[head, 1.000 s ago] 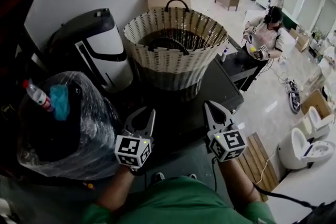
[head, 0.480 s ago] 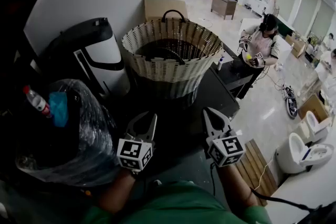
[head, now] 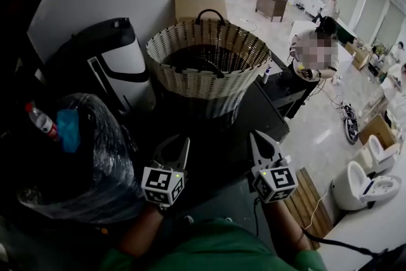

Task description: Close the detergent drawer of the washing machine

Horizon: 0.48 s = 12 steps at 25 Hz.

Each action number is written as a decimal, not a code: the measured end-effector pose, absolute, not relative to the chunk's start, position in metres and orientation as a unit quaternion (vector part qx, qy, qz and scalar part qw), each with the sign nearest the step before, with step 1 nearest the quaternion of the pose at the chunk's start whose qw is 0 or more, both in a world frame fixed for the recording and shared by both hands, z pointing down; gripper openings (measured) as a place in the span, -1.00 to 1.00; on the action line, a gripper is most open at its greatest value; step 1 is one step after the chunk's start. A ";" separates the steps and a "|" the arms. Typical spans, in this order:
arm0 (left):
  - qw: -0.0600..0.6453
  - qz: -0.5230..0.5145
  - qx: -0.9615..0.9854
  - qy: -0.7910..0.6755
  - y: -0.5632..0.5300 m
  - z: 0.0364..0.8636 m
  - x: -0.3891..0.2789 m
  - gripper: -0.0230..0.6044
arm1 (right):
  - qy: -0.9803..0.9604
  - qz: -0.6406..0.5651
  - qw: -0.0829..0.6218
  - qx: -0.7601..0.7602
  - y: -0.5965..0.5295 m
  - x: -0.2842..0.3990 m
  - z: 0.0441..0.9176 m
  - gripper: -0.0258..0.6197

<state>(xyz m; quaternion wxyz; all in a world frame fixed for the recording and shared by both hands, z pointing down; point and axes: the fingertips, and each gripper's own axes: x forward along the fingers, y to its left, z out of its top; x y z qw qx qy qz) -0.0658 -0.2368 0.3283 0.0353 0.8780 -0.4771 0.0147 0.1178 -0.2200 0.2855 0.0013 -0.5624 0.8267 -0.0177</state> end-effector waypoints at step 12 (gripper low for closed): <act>0.046 0.023 0.873 -0.486 -0.245 0.337 -0.072 -0.75 | 0.822 -0.022 -0.004 -0.569 -0.228 0.118 0.293 -0.85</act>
